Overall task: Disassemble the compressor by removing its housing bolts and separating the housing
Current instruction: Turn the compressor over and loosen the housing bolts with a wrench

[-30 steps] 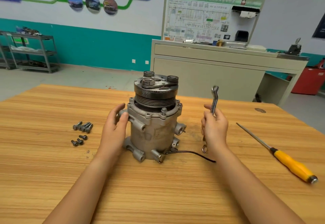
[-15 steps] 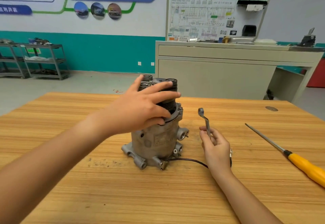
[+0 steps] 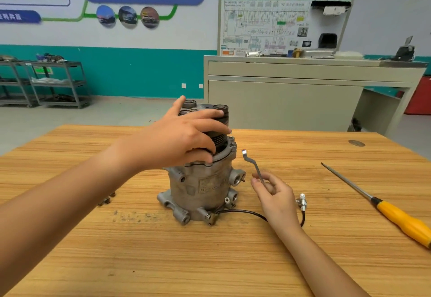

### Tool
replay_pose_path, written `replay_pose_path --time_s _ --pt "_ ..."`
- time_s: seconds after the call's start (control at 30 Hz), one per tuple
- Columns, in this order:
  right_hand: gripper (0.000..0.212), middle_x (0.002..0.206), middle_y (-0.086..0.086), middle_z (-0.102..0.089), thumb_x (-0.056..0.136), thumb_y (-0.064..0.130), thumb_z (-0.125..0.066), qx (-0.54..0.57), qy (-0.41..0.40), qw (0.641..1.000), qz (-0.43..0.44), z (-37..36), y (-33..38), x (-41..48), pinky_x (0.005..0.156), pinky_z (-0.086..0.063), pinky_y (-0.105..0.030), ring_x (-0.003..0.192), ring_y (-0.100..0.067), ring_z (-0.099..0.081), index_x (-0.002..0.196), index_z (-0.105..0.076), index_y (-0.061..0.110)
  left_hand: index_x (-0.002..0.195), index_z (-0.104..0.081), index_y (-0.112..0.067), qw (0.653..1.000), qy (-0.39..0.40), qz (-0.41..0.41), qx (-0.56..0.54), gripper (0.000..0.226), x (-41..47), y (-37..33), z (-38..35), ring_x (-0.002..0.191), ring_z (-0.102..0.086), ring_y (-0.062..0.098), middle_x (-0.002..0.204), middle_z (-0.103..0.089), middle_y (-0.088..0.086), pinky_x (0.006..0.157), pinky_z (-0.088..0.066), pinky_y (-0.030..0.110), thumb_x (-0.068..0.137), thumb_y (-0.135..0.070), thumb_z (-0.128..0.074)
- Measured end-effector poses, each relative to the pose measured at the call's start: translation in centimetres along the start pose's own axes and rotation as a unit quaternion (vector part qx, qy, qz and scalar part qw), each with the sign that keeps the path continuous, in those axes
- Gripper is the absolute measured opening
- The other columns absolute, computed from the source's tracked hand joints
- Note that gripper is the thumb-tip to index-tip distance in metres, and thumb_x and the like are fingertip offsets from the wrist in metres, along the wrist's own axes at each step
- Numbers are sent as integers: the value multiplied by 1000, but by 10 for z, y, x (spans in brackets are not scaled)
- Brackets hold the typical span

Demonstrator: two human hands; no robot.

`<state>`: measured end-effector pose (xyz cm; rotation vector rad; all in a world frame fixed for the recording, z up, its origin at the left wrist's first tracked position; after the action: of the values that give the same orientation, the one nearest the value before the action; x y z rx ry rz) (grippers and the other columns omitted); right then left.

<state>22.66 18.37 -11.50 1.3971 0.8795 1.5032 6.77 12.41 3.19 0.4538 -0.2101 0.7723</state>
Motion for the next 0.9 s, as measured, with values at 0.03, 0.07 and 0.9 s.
replay_pose_path --time_s 0.03,0.07,0.9 --pt "11 46 5 -50 88 18 -60 -9 11 1000 1 -3 -1 -1 53 -39 -17 48 -8 -42 84 -62 29 90 -73 -22 1000 -11 -15 8 26 0 -3 1 135 -15 9 137 -52 -6 101 -8 73 84 -40 -56" --pt "12 46 7 -48 87 20 -61 -18 21 1000 2 -5 -2 -1 54 -37 -19 49 -6 -41 82 -61 30 88 -74 -21 1000 -16 -21 11 22 0 -3 1 135 -16 11 136 -52 -5 99 -8 74 83 -38 -59" --pt "21 54 18 -53 86 23 -58 -3 28 999 -29 -1 -5 2 56 -34 -17 56 2 -46 105 -65 17 96 -73 -26 994 -46 60 -76 30 -11 8 2 137 -10 9 142 -33 -17 100 2 74 82 -45 -55"
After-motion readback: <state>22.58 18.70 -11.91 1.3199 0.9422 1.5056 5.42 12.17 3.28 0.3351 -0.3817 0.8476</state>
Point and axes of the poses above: each hand's wrist, its own x-axis towards the middle knuckle, its own z-axis out of the back of the hand, y = z × x, the point moved 8 cm from there along x, towards the middle knuckle
